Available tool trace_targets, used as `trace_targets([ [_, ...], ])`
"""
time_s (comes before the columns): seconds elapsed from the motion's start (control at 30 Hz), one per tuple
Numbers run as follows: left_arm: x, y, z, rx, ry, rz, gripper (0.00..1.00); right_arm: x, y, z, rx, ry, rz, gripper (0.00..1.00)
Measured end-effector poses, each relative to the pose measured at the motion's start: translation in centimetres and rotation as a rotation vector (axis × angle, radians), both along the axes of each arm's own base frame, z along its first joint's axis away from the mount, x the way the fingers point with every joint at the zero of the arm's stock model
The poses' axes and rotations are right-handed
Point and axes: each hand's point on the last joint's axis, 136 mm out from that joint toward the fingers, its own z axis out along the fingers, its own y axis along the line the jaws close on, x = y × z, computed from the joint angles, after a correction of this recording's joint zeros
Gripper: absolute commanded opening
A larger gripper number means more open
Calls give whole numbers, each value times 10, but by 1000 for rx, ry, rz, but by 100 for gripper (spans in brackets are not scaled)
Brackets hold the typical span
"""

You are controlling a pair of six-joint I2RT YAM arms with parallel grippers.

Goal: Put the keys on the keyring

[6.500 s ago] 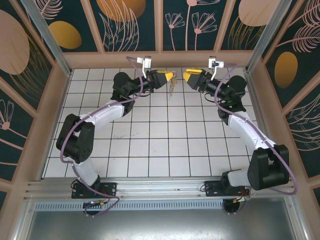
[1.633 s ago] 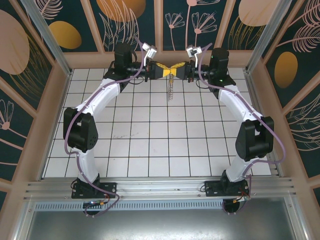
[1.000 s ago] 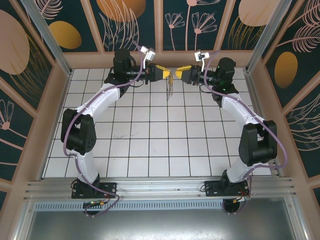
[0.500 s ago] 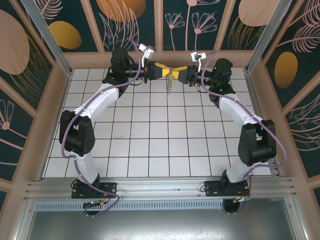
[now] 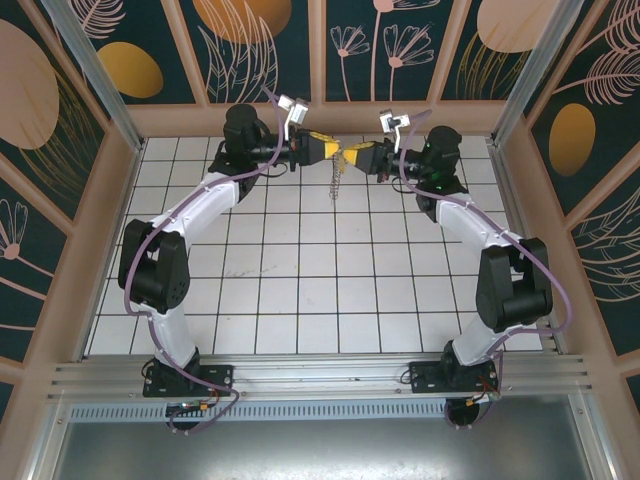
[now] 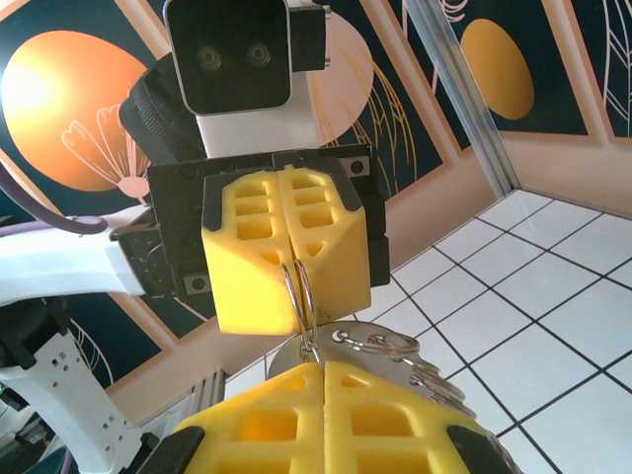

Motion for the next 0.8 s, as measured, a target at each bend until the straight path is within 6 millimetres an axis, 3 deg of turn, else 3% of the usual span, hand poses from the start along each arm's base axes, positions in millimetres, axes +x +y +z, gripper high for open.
trace_targets([
  [0.37,-6,5,9,-32,-14,21,0,-8,15,4,13,-15,18,2],
  [0.43,-5,6,9,-35,-10,30,0,-7,15,4,13,-12,13,23],
  [0.5,-3,5,9,-39,-9,46,0,-7,15,0,9,-7,10,36],
  [0.67,-2,5,17,-67,-24,86,0,-14,-1,-16,-6,62,-44,43],
  [0.8,-1,7,22,-95,-17,117,0,-21,-23,3,24,41,-147,46],
])
